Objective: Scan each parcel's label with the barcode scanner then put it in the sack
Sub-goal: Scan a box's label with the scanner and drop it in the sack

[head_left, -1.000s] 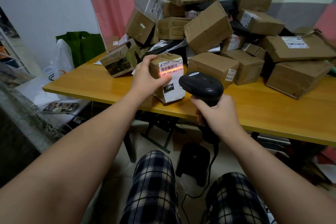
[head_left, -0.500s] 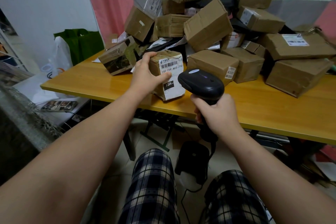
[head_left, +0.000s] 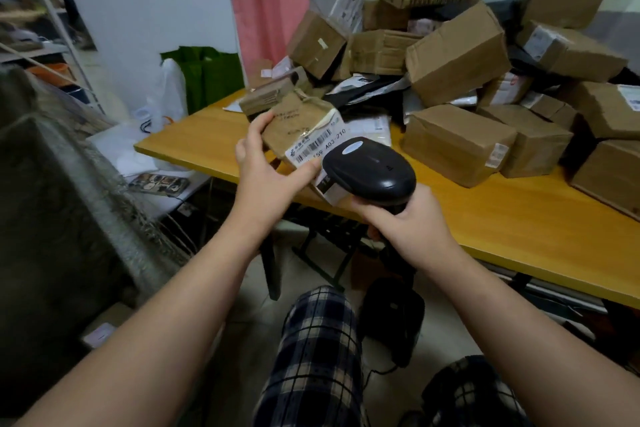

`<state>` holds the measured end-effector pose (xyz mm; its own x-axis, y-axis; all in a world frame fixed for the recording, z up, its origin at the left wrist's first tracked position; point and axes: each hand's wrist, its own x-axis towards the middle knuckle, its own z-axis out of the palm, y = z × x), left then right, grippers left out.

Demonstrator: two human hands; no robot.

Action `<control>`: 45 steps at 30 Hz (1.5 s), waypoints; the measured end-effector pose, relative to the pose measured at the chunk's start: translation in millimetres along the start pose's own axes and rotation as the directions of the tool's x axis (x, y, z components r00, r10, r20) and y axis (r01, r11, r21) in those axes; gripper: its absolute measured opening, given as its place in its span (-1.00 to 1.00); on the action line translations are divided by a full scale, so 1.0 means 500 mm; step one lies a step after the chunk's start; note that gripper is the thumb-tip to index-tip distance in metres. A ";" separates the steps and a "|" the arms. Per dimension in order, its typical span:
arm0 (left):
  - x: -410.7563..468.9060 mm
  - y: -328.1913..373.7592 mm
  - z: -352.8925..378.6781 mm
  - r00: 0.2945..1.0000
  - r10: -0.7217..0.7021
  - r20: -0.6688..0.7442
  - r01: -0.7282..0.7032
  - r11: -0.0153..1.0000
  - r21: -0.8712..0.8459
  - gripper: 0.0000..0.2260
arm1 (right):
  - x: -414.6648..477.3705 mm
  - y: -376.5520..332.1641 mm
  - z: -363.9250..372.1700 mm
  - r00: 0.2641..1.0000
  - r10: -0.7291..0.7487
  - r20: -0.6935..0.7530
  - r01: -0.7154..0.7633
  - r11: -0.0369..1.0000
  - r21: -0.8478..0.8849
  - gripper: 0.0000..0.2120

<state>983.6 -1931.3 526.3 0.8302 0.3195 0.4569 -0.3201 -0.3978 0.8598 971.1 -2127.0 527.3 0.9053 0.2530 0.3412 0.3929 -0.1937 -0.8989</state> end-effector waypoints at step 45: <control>-0.469 -0.371 -0.683 0.452 -0.665 -0.595 0.847 0.109 0.521 -0.20 | -0.100 0.156 0.755 0.712 -0.031 0.701 0.202 0.966 -0.162 -0.54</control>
<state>692.6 -1638.8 337.6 0.3160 0.9206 -0.2295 0.9058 -0.2208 0.3617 895.5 -1797.0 336.2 0.5196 0.8508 0.0784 0.5886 -0.2900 -0.7546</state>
